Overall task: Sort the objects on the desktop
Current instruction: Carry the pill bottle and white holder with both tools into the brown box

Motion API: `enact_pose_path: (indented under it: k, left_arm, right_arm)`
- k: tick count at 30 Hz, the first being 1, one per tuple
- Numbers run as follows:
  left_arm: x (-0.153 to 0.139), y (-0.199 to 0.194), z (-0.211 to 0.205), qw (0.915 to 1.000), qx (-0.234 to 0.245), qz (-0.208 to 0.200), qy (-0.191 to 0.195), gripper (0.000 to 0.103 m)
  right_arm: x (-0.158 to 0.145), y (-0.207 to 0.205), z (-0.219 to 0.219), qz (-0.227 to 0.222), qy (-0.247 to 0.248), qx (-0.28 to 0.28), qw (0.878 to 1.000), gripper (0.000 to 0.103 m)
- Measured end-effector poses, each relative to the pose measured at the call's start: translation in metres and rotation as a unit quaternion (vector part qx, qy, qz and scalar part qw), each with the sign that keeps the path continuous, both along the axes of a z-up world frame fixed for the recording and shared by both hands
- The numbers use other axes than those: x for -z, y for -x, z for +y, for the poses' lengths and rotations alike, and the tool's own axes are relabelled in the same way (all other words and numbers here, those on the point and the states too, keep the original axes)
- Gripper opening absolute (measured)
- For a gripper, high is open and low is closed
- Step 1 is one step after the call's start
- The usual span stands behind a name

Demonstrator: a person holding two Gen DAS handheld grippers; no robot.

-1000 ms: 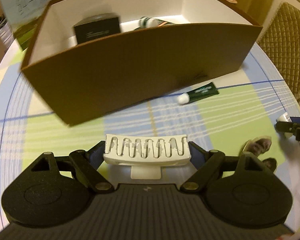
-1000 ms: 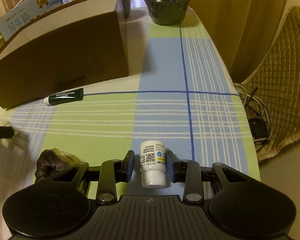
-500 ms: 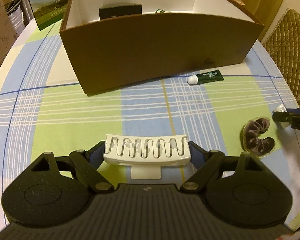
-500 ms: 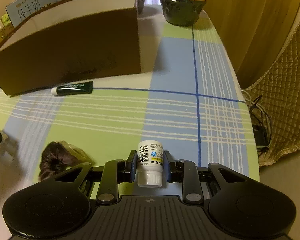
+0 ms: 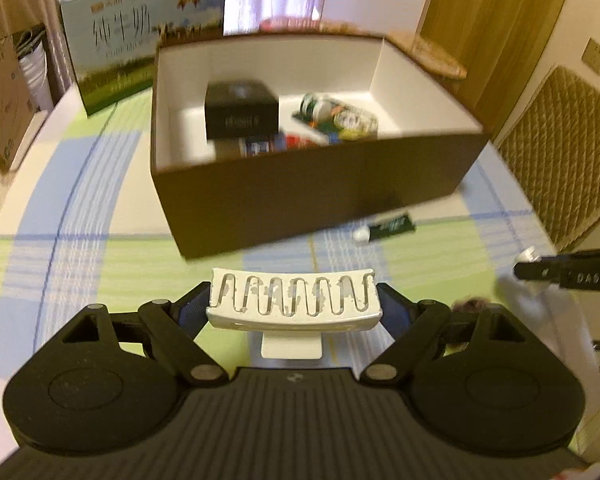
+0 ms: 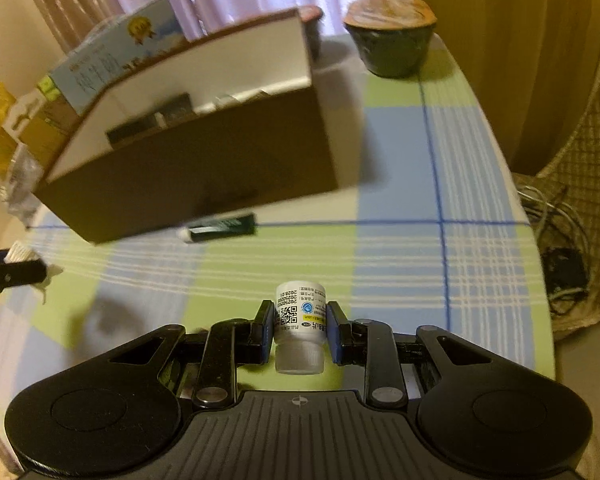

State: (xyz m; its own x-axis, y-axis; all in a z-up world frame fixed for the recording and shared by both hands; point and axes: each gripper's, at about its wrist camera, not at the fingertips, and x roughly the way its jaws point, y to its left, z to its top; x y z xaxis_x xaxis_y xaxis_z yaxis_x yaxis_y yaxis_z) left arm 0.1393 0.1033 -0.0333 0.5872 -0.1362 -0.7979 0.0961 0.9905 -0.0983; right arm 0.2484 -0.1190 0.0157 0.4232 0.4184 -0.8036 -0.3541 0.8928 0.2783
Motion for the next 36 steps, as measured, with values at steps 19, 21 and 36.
enact_pose_path:
  k: [19, 21, 36]
  left_arm:
    - [-0.062, -0.113, -0.001, 0.9962, 0.057, -0.05, -0.043, 0.083]
    - [-0.058, -0.125, -0.005, 0.9973, 0.055, -0.037, -0.032, 0.083]
    - [0.012, -0.181, -0.022, 0.9929, -0.036, 0.1, 0.052, 0.083]
  right_arm:
    - [-0.087, -0.087, 0.075, -0.1, -0.027, -0.086, 0.991, 0.024]
    - [-0.084, -0.102, 0.085, -0.098, -0.021, -0.092, 0.991, 0.024]
    - [-0.022, -0.153, 0.112, -0.049, 0.04, -0.139, 0.988, 0.024]
